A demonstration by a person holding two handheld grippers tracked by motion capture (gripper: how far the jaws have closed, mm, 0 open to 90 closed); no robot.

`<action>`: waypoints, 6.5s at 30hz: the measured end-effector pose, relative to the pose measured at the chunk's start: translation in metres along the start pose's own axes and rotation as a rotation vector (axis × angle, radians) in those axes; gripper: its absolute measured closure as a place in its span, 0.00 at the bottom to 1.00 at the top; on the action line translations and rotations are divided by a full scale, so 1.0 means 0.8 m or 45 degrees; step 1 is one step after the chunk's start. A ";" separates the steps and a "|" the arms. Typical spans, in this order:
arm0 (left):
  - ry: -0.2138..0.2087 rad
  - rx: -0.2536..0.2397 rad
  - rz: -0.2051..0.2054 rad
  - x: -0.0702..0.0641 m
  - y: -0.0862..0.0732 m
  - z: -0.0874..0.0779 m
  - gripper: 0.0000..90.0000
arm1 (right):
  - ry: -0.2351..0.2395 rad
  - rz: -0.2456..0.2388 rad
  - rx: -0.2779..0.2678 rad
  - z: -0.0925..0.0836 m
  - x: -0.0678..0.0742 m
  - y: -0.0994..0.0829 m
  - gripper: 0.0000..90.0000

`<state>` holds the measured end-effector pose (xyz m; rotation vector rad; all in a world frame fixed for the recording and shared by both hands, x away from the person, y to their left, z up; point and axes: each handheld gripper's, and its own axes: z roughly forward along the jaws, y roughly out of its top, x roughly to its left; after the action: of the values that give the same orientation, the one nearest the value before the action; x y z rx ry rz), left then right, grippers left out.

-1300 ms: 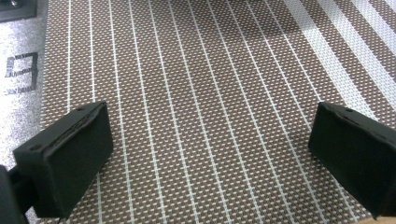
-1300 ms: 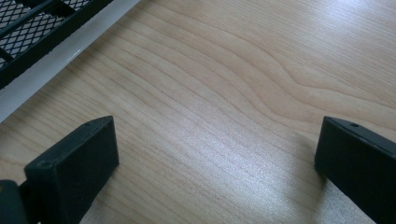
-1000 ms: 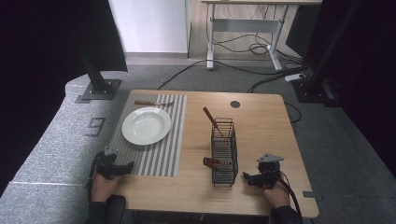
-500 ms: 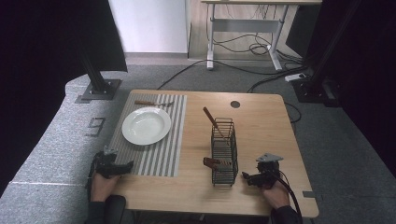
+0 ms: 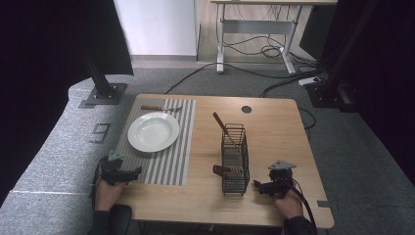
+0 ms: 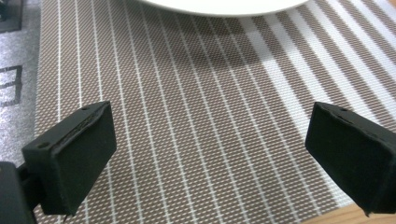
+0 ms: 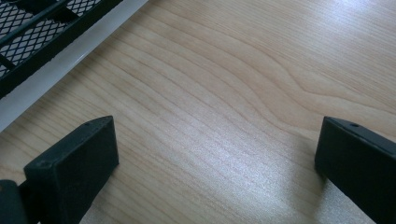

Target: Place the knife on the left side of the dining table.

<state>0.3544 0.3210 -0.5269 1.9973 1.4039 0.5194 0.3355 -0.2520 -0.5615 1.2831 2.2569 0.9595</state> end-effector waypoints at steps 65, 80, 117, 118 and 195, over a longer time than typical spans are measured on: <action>-0.199 -0.071 0.225 -0.137 0.164 0.005 0.09 | -0.009 0.011 0.001 0.001 0.001 0.001 0.00; -0.233 -0.080 0.288 -0.184 0.200 0.010 0.04 | -0.009 0.013 -0.001 0.001 0.001 0.001 0.00; -0.282 -0.056 0.346 -0.269 0.283 0.047 0.19 | -0.009 0.014 0.002 0.000 0.001 0.001 0.00; -0.286 -0.054 0.341 -0.270 0.285 0.048 0.20 | -0.009 0.014 0.002 0.000 0.001 0.001 0.00; -0.745 -0.345 0.188 -0.250 0.328 -0.059 0.89 | -0.007 0.017 0.006 0.000 0.001 0.001 0.00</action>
<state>0.4331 0.0866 -0.3036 1.8322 0.7896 0.1491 0.3356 -0.2508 -0.5611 1.3025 2.2504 0.9550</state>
